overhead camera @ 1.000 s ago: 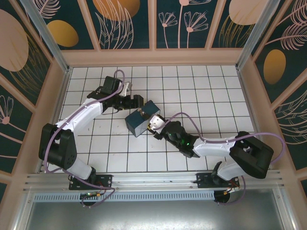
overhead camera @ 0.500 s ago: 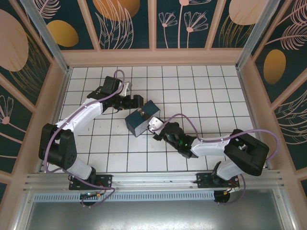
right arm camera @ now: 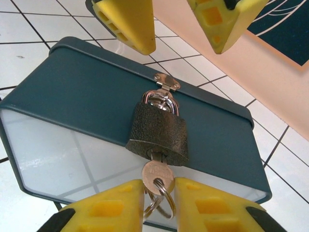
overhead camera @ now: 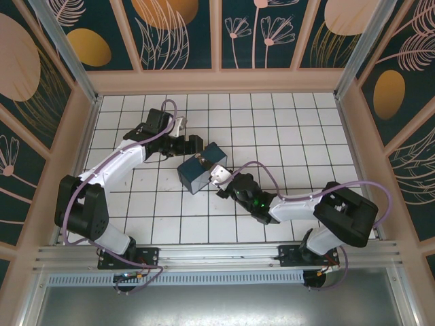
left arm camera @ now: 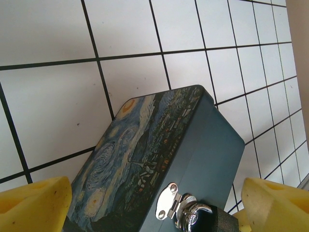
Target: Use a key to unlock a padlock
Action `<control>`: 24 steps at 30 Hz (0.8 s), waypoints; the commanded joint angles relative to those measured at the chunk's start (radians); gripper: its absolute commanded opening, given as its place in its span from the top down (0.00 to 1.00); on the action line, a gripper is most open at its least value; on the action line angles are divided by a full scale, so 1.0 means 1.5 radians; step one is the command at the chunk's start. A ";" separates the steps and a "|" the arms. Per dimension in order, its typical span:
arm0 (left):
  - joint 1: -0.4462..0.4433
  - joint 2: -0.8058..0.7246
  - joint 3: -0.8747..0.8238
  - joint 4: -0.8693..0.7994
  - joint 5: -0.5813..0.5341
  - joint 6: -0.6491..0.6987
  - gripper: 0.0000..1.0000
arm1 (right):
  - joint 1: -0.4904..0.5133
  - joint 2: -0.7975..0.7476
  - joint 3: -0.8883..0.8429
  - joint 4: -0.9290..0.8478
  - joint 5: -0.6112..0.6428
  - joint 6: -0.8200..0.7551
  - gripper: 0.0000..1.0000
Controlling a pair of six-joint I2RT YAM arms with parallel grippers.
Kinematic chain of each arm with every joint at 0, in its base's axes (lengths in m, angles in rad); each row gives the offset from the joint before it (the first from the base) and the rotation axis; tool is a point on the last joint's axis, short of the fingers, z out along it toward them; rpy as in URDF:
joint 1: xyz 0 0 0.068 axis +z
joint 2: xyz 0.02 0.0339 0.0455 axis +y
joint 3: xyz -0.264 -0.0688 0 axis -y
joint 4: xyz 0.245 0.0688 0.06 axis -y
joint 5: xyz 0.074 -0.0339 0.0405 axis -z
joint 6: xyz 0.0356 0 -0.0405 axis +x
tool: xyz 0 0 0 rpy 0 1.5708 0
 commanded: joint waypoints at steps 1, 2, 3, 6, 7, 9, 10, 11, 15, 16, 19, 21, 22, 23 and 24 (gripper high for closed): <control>0.002 -0.018 -0.007 -0.008 -0.008 0.013 0.09 | 0.003 0.009 0.001 0.036 0.015 0.003 0.81; 0.002 -0.019 -0.008 -0.010 -0.008 0.015 0.09 | 0.003 0.010 0.003 0.038 0.013 0.004 0.82; 0.003 -0.020 -0.010 -0.011 -0.008 0.016 0.09 | 0.004 0.012 0.004 0.039 0.014 0.004 0.83; 0.002 -0.023 -0.028 -0.001 0.000 0.010 0.09 | 0.004 0.013 0.008 0.039 0.016 0.006 0.82; 0.002 -0.022 -0.031 0.000 -0.001 0.010 0.09 | 0.004 0.012 0.009 0.038 0.017 0.006 0.80; 0.002 -0.023 -0.037 0.003 0.000 0.007 0.09 | 0.008 0.009 0.008 0.044 0.027 0.003 0.75; 0.003 -0.024 -0.038 0.004 0.001 0.007 0.09 | 0.010 0.007 0.007 0.046 0.032 0.000 0.74; 0.002 -0.025 -0.038 0.004 0.000 0.006 0.09 | 0.010 0.005 0.009 0.047 0.037 -0.003 0.74; 0.002 -0.025 -0.037 0.005 0.001 0.006 0.09 | 0.011 0.004 0.013 0.047 0.040 -0.009 0.74; 0.003 -0.024 -0.037 0.005 0.002 0.006 0.09 | 0.010 0.005 0.014 0.046 0.038 -0.010 0.75; 0.002 -0.024 -0.040 0.006 0.003 0.005 0.09 | 0.010 0.009 0.017 0.047 0.034 -0.009 0.78; 0.003 -0.025 -0.041 0.007 0.002 0.004 0.09 | 0.012 0.011 0.019 0.044 0.034 -0.007 0.81; 0.002 -0.025 -0.042 0.007 0.002 0.004 0.09 | 0.011 0.010 0.019 0.044 0.033 -0.005 0.82; 0.003 -0.025 -0.043 0.007 0.003 0.004 0.09 | 0.011 0.010 0.019 0.044 0.033 -0.004 0.82; 0.003 -0.024 -0.043 0.007 0.003 0.004 0.09 | 0.011 0.010 0.018 0.044 0.032 -0.003 0.82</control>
